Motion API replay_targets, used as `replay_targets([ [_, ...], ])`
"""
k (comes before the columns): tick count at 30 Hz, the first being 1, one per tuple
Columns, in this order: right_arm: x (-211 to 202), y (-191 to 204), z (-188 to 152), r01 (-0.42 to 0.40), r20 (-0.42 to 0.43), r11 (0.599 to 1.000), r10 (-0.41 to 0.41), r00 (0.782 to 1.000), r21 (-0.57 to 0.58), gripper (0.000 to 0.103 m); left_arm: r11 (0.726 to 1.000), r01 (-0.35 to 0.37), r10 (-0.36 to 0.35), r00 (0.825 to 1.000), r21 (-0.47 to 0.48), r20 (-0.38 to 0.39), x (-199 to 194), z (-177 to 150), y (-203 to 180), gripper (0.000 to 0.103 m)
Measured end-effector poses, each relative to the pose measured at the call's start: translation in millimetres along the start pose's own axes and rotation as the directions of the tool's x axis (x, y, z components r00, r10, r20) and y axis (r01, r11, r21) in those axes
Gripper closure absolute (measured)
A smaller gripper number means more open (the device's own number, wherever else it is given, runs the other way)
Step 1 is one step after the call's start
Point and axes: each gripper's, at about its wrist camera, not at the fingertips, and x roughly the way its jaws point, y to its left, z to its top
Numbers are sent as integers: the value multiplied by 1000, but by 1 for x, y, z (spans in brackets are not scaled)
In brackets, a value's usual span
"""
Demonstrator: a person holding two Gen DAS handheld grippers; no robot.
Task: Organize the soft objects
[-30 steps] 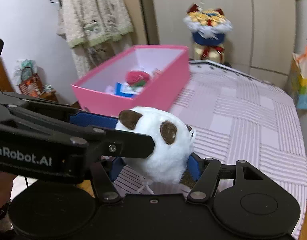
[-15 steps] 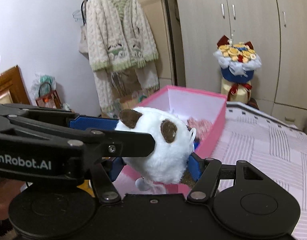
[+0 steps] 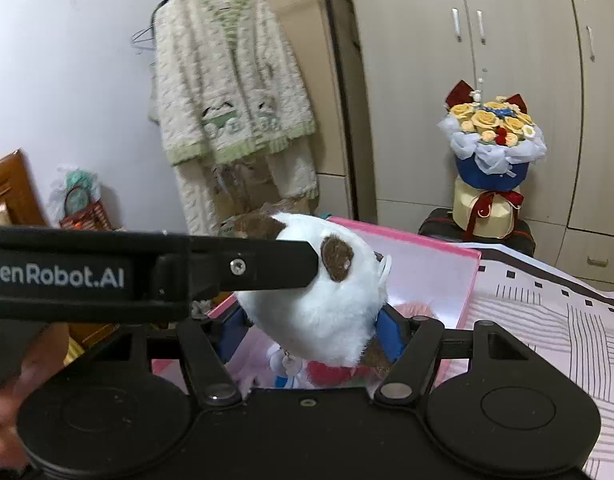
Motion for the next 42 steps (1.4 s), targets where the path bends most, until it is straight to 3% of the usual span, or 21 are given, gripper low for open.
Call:
replay_targets([
  [4, 21, -11, 13, -13, -21, 1000, 13, 1000, -15, 31, 999, -26, 26, 1000, -27, 11, 18, 4, 11, 52],
  [7, 36, -19, 16, -81, -45, 997, 81, 996, -2, 30, 997, -65, 66, 998, -37, 9, 29, 3, 21, 51],
  [11, 57, -30, 13, -136, -79, 989, 141, 987, 56, 30, 994, -65, 63, 998, -83, -25, 43, -2, 39, 51],
  [16, 81, -33, 7, -124, -132, 991, 129, 983, 47, 29, 991, -86, 79, 995, -107, -62, 62, -9, 52, 51],
  [21, 88, -30, 0, -8, -145, 999, 3, 989, -33, 29, 988, -74, 59, 992, -137, -112, 74, -17, 60, 53],
  [24, 78, -32, -3, 43, -109, 998, -49, 993, -51, 29, 987, -114, 105, 991, -117, -79, 65, -19, 59, 53],
  [32, 27, -41, -25, 22, -24, 999, -21, 999, 37, 29, 977, -194, 192, 981, -83, -38, 28, -34, 56, 53],
  [37, -6, -37, -37, 34, 29, 998, -36, 999, 59, 29, 984, -176, 176, 984, -35, -12, 5, -36, 39, 51],
  [42, -44, -28, -49, 157, 78, 987, -159, 984, 38, 27, 986, -156, 155, 988, 50, 16, -17, -40, 9, 51],
])
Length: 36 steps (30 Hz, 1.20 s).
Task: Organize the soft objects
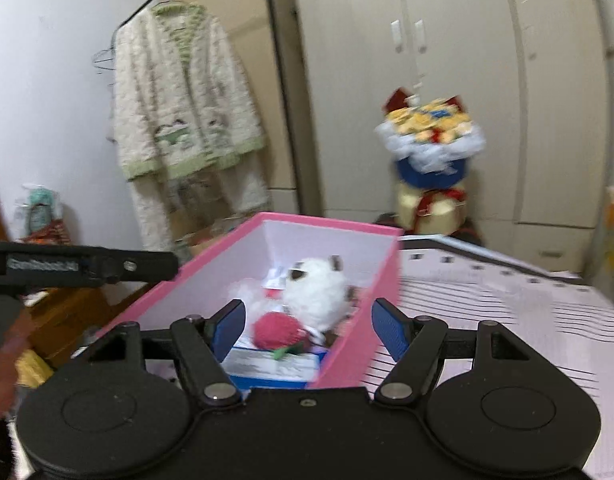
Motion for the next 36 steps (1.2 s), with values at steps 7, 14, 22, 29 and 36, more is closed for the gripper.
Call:
replay_targets([
  [7, -46, -8, -7, 64, 27, 996, -66, 997, 59, 25, 997, 37, -40, 998, 71, 40, -33, -12, -29, 48],
  [14, -85, -13, -16, 132, 37, 989, -135, 990, 74, 21, 995, 20, -26, 998, 101, 55, -53, -29, -47, 42],
  [22, -114, -19, -38, 197, 56, 978, -201, 978, 66, 14, 994, 4, -14, 996, 113, 83, -58, -55, -60, 33],
  [29, -128, -21, -46, 230, 53, 969, -236, 970, 92, 12, 997, -3, -2, 998, 81, 61, -44, -61, -64, 17],
  [36, -145, -19, -51, 268, 47, 960, -272, 961, 83, 8, 994, -37, 27, 995, 104, 92, -58, -70, -70, 0],
])
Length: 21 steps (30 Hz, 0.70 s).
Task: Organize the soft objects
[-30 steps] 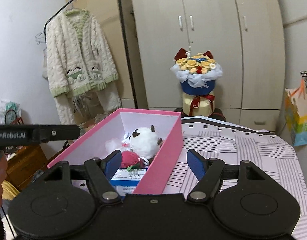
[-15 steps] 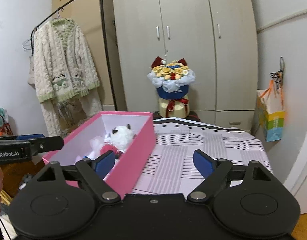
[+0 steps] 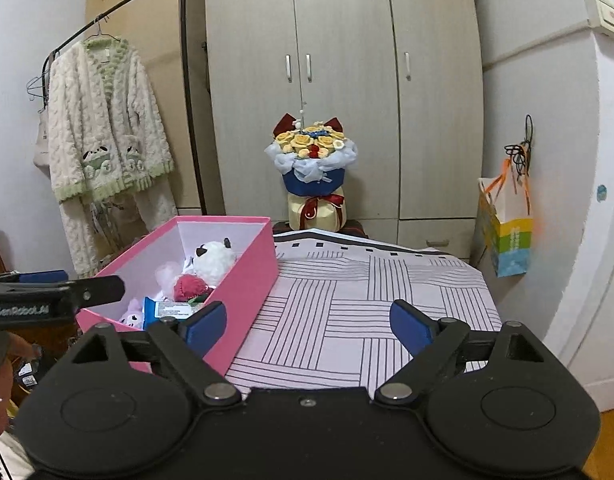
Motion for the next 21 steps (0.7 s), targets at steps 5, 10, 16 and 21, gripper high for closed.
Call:
replay_targets([
  [5, -11, 3, -4, 82, 16, 997, -82, 996, 0, 0, 998, -55, 54, 998, 31, 16, -8, -4, -4, 0],
  [10, -18, 4, -10, 88, -9, 996, -88, 996, 1, 0, 993, -95, 95, 995, 65, -6, -9, -8, -10, 0],
  [16, -30, 2, -14, 95, 7, 995, -95, 995, 22, 0, 993, -91, 93, 995, 75, -22, -15, -9, -17, 0],
  [21, -33, 0, -18, 116, -4, 993, -116, 993, 24, 0, 992, -107, 110, 993, 72, -45, -20, -11, -22, 0],
])
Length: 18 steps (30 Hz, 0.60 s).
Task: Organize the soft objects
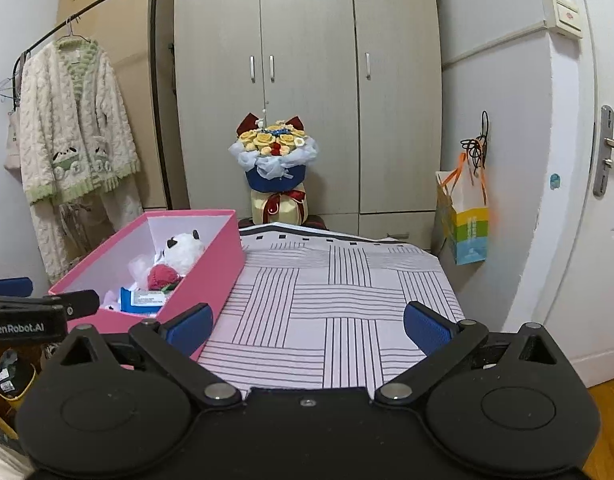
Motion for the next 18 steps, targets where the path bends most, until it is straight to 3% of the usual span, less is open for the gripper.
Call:
replay_targets([
  [11, 4, -2, -6, 2, -30, 1000, -2, 1000, -5, 0, 999, -39, 39, 999, 13, -4, 4, -1, 1, 0],
  [18, 9, 1, -8, 61, -23, 997, -62, 998, -39, 0, 999, -22, 22, 1000, 27, -9, 6, -2, 0, 0],
])
